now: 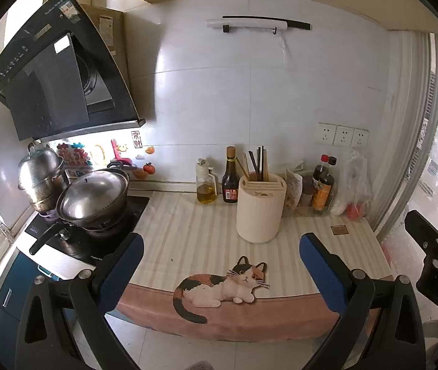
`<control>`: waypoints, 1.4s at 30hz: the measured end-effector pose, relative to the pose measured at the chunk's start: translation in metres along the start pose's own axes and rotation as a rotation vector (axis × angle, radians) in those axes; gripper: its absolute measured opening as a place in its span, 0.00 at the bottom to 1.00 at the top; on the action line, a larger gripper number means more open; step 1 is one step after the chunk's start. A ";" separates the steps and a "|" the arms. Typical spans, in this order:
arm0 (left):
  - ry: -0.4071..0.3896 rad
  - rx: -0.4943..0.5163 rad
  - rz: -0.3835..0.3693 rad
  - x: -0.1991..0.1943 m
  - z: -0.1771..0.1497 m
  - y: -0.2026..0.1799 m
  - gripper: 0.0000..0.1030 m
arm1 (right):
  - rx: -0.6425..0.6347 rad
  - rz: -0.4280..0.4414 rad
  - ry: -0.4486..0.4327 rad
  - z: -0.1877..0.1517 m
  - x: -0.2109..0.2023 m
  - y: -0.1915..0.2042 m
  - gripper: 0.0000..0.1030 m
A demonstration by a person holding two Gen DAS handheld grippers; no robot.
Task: Organize utensils
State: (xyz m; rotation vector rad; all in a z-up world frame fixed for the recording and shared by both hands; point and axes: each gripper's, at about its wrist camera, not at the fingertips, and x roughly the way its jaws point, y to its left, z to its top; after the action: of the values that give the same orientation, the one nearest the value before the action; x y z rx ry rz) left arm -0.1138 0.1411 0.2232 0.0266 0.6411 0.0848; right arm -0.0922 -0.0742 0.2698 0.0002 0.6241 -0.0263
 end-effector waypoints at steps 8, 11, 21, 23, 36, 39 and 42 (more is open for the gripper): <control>0.001 -0.004 0.000 0.000 0.001 0.000 1.00 | 0.003 -0.006 0.006 0.000 0.001 -0.001 1.00; -0.002 -0.004 0.001 -0.001 0.001 -0.001 1.00 | 0.002 -0.006 0.005 0.000 0.001 -0.002 1.00; -0.011 -0.005 0.002 0.000 0.004 -0.001 1.00 | 0.001 0.006 0.012 -0.002 0.006 -0.002 1.00; -0.013 -0.006 0.003 0.000 0.003 -0.001 1.00 | -0.001 0.009 0.013 -0.002 0.008 -0.001 1.00; -0.012 -0.006 0.001 0.000 0.003 0.000 1.00 | -0.002 0.015 0.013 0.001 0.011 0.000 1.00; -0.011 -0.006 0.000 0.000 0.003 0.000 1.00 | -0.003 0.014 0.012 0.001 0.012 0.000 1.00; -0.010 -0.007 0.000 0.000 0.003 0.000 1.00 | -0.002 0.014 0.012 0.002 0.013 0.000 1.00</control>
State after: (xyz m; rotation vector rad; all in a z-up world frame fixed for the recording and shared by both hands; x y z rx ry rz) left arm -0.1119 0.1414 0.2253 0.0205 0.6305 0.0869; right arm -0.0807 -0.0747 0.2636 0.0031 0.6366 -0.0119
